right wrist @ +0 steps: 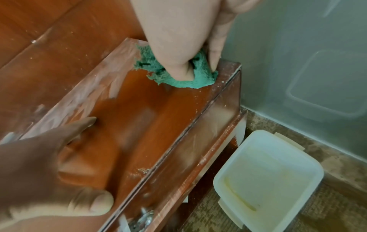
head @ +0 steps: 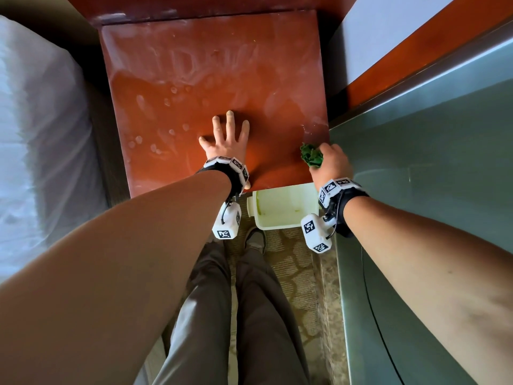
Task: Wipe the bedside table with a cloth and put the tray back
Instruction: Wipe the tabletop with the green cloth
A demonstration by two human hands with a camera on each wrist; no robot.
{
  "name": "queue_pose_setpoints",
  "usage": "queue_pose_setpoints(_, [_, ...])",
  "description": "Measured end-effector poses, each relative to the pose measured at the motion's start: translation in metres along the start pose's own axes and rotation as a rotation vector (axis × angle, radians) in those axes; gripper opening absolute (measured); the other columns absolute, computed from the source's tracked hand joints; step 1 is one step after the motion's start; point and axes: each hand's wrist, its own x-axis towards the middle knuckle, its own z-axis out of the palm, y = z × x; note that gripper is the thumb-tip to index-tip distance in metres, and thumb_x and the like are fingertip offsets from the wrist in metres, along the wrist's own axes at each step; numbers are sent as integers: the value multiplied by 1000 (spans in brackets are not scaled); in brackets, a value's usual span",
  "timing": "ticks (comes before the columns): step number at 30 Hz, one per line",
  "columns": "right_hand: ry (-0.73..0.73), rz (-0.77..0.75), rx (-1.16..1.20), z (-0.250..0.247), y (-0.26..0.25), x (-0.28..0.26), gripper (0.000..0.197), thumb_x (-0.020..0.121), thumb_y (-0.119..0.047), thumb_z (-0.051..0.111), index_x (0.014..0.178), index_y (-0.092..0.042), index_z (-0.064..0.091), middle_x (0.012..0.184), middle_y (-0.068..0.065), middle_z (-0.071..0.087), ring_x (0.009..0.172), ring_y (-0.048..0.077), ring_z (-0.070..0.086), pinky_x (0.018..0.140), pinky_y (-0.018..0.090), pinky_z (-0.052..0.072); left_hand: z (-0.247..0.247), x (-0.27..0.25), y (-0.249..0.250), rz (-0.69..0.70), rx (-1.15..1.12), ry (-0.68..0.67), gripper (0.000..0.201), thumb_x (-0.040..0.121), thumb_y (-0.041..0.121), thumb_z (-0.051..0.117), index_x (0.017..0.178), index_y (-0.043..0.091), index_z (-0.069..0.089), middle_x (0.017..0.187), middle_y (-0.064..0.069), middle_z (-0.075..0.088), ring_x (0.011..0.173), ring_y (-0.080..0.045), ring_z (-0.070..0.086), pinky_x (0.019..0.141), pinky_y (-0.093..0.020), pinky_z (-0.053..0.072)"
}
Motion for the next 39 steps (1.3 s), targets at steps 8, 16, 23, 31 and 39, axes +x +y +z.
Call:
queue_pose_setpoints(8, [-28, 46, 39, -2, -8, -4, 26, 82, -15, 66, 105, -11, 56, 114, 11, 54, 104, 34, 55, 81, 38, 47, 9, 0, 23, 150, 19, 39, 141, 54, 48, 91, 155, 25, -4, 162, -8, -17, 149, -38, -8, 113, -64, 15])
queue_pose_setpoints(16, [-196, -216, 45, 23, -45, -36, 26, 84, -18, 62, 109, -15, 56, 112, 6, 55, 99, 34, 57, 77, 36, 46, 10, 4, 35, 104, 91, 61, 113, 78, 38, 79, 156, 21, -2, 162, -13, -13, 148, -42, -4, 109, -66, 25])
queue_pose_setpoints(23, [-245, -312, 6, 28, -48, -41, 43, 85, -19, 67, 125, -14, 51, 125, 6, 50, 112, 32, 49, 87, 39, 45, 12, 5, 37, 88, 96, 80, 116, 74, 33, 83, 155, 22, 1, 162, -12, -11, 148, -41, -2, 109, -65, 27])
queue_pose_setpoints(31, [55, 64, 162, 11, 16, -28, 33, 78, -14, 72, 108, -6, 58, 116, 14, 58, 105, 36, 56, 85, 41, 48, 11, 5, 37, 87, 110, 44, 143, 49, 47, 93, 155, 22, 0, 162, -12, -11, 148, -42, -2, 107, -65, 27])
queue_pose_setpoints(39, [123, 405, 249, -14, 55, -8, 27, 85, -15, 64, 109, -5, 59, 115, 17, 59, 107, 35, 58, 89, 36, 47, 10, 3, 36, 98, 94, 114, 137, 48, 46, 95, 152, 21, 9, 162, -13, -1, 146, -43, 7, 103, -64, 35])
